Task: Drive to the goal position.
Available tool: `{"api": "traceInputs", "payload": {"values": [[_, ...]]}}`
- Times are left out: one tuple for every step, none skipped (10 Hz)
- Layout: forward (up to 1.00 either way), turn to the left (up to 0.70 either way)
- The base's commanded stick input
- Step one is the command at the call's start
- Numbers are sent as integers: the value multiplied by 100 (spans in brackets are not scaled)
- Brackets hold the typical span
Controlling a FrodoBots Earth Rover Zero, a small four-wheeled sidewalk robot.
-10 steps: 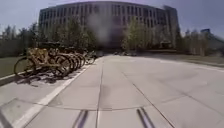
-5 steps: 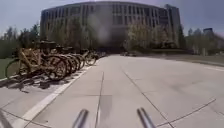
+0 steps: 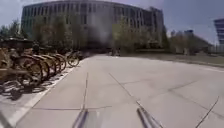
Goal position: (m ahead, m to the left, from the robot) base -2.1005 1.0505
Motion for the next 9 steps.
{"api": "traceInputs", "payload": {"values": [[70, 0], [70, 0], [70, 0], [70, 0], [70, 0], [70, 0], [70, 0], [70, 0], [70, 0]]}}
